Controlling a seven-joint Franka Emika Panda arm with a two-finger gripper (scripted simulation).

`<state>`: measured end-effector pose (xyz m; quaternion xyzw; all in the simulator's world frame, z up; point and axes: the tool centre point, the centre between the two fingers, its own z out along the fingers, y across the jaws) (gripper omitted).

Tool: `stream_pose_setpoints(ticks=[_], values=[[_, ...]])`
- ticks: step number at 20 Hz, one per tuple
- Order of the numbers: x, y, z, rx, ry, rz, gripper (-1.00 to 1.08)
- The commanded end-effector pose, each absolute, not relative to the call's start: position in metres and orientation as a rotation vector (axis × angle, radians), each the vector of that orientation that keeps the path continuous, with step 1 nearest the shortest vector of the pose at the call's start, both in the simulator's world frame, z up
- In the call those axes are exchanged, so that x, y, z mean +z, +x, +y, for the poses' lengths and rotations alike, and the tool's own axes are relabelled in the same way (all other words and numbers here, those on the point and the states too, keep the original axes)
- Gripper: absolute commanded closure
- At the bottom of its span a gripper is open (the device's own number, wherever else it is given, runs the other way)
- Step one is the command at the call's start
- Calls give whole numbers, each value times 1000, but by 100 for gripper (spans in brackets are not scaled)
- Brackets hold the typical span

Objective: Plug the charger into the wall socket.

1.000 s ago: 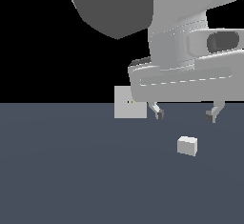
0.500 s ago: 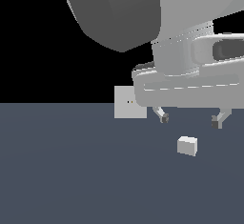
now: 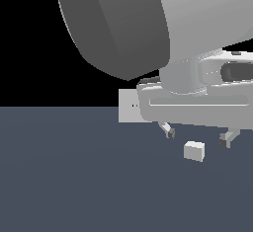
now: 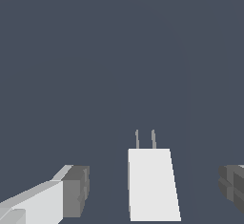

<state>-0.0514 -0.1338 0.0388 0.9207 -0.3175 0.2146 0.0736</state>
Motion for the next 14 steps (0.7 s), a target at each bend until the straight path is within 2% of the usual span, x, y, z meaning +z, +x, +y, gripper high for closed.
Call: stream_pose_setpoints(ticks=[1, 9, 10, 14], values=[[27, -52, -134, 644, 2764, -955, -92], [11, -52, -134, 645, 2763, -956, -92], [11, -52, -134, 645, 2763, -956, 108], [11, -52, -134, 645, 2763, -956, 108]])
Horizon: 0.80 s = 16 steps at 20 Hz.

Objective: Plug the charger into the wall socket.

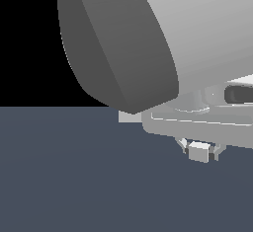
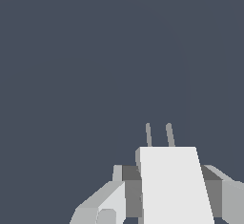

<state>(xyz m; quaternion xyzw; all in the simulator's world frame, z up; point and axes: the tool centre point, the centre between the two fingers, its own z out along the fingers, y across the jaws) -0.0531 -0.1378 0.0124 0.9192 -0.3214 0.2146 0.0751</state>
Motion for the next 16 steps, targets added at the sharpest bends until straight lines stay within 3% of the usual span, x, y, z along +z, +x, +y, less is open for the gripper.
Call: stream_pose_setpoints(ticks=[1, 16], values=[[11, -52, -134, 645, 2763, -956, 108], [35, -31, -113, 668, 2833, -790, 108]])
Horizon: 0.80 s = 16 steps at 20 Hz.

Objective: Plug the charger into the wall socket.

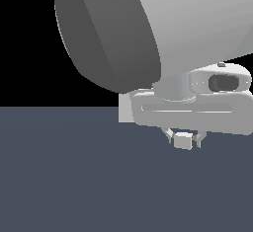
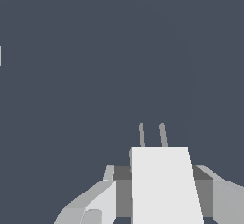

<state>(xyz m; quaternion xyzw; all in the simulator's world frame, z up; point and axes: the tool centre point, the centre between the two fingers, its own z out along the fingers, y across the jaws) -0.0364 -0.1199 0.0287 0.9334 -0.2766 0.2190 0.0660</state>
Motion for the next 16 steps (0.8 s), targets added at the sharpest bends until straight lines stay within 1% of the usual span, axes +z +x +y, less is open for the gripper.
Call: stream_pose_setpoints(ticks=[1, 9, 16], values=[[39, -27, -108, 672, 2847, -754, 108], [77, 1, -57, 702, 2954, -439, 108], [96, 10, -26, 709, 3004, -265, 108]])
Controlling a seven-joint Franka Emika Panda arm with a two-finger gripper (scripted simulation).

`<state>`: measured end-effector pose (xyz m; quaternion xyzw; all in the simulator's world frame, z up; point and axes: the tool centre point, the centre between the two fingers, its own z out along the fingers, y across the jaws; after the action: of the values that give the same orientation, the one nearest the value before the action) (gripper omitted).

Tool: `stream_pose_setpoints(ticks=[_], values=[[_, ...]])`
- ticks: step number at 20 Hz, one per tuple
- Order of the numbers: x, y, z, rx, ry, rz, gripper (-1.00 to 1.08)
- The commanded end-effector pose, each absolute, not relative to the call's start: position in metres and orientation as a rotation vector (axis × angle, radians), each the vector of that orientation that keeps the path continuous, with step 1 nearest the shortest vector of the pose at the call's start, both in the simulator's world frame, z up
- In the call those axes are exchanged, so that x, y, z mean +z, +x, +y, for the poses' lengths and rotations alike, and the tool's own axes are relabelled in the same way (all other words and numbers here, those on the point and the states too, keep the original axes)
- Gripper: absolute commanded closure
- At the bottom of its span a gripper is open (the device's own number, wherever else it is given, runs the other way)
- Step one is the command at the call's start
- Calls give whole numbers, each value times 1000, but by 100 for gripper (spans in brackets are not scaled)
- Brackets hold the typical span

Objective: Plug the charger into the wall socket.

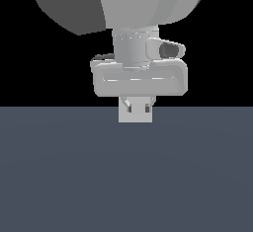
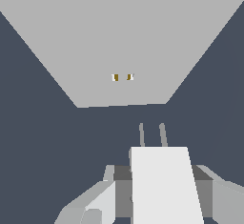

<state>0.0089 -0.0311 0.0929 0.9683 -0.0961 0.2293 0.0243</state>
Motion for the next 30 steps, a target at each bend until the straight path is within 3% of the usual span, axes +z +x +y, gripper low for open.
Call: stream_pose_setpoints(ticks=[1, 18, 30], values=[[97, 11, -23, 710, 3008, -251, 108], [100, 14, -16, 707, 3020, -215, 108], [100, 52, -22, 707, 3022, -217, 108]])
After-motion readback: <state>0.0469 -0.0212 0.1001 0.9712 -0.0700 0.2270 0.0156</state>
